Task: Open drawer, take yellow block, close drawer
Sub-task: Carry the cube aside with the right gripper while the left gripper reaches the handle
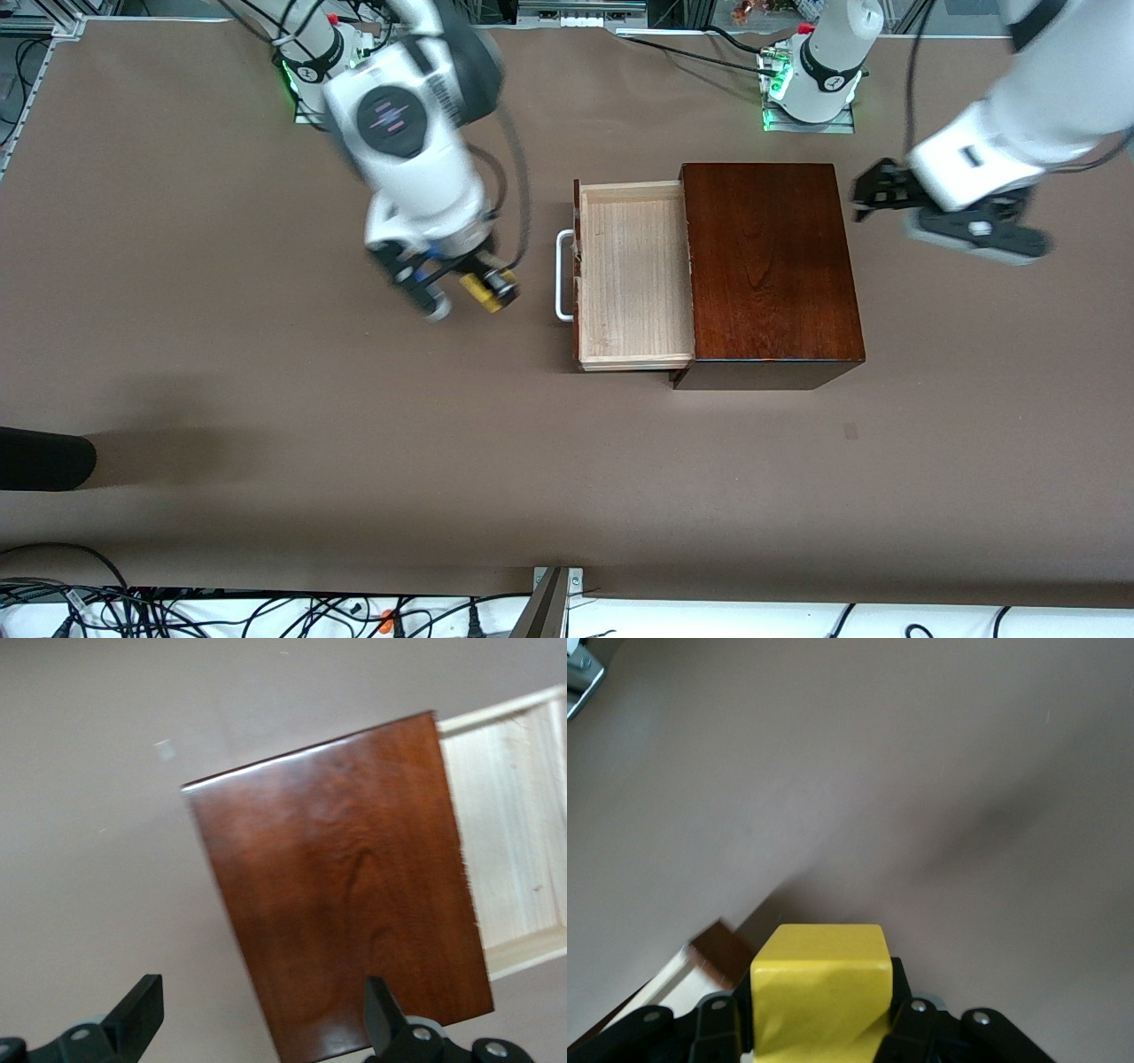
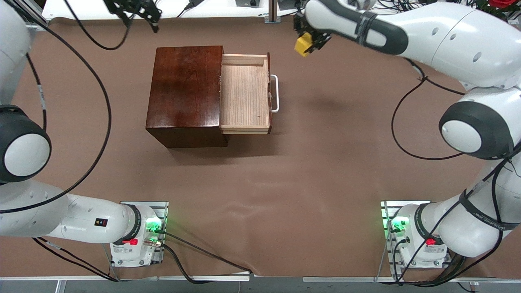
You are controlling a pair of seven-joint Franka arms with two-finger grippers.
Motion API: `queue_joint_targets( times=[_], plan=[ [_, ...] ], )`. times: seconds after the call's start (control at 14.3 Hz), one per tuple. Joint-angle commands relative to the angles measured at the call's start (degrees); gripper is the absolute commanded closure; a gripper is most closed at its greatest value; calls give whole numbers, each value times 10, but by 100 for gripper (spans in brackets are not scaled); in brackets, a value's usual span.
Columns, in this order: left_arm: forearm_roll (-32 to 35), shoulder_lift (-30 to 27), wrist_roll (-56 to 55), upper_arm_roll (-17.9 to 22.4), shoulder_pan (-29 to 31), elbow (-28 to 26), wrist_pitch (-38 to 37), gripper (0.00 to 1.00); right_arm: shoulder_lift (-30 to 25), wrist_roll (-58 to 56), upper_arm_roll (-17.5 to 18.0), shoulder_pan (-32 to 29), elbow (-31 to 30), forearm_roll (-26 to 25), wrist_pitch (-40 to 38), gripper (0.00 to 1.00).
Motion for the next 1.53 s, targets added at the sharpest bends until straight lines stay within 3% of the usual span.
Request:
queue_joint_targets(
  times=[0.0, 0.35, 0.42, 0.56, 0.7, 0.98, 1.18, 1.25, 1.32, 1.39, 1.46],
  plan=[
    [6, 44, 10, -57, -2, 49, -3, 0, -11, -152, 8, -73, -21, 17, -12, 72],
    [10, 164, 14, -195, -16, 132, 20, 0, 10, -473, 7, -206, -70, 24, -2, 71],
    [13, 179, 26, -207, -33, 138, 39, 0, 14, -537, 7, -227, -79, 24, -2, 71],
    [37, 199, 83, -207, -88, 138, 78, 0, 27, -659, 7, -268, -97, 24, 1, 71],
    [80, 226, 180, -207, -143, 141, 102, 0, 28, -754, 6, -285, -150, 24, 70, 70],
    [85, 289, 382, -203, -177, 142, 153, 0, 16, -786, 6, -284, -310, 22, 287, 70],
    [103, 332, 416, -205, -181, 142, 195, 0, 30, -788, 4, -286, -336, 21, 331, 68],
    [118, 344, 434, -204, -191, 142, 212, 0, 31, -788, 2, -285, -336, 21, 331, 63],
    [130, 351, 436, -203, -200, 142, 217, 0, 32, -781, 2, -286, -334, 22, 331, 44],
    [136, 358, 434, -201, -207, 142, 218, 0, 34, -774, 2, -287, -332, 23, 332, 0],
    [147, 365, 434, -200, -210, 142, 224, 0, 33, -760, 2, -286, -329, 23, 332, 0]
  ],
)
